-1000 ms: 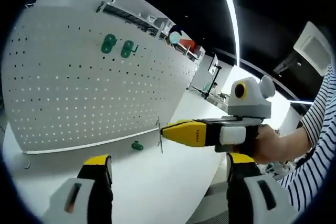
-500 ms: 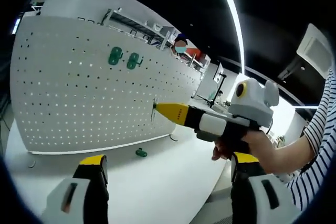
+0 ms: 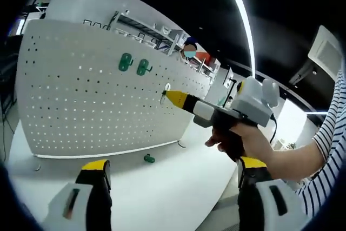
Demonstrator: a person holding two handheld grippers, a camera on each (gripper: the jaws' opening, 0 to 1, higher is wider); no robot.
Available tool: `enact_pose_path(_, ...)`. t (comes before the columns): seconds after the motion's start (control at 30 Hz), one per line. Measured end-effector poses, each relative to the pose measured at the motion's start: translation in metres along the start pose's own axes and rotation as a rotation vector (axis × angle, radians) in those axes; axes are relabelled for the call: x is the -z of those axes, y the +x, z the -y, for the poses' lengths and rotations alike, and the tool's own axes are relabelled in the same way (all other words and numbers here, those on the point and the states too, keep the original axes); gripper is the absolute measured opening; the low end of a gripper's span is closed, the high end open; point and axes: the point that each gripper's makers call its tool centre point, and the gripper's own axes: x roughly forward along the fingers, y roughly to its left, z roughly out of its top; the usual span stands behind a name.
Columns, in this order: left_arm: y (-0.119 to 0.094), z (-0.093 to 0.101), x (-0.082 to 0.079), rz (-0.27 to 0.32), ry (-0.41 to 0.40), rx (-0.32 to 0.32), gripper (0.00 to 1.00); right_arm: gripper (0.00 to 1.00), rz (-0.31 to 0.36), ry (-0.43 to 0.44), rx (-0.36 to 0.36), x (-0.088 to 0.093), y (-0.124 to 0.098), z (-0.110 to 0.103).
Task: Insert the hook assembly into the mounting plate slot until the hook locks in place.
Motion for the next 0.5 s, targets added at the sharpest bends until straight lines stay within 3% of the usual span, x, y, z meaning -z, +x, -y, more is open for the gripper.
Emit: enact_pose_path(0.5,-0.003,-0.002,0.001,-0.011,-0.007,-0.002,1.00,0.00,0.046,-0.096,0.053,-0.012,0.026,0.018)
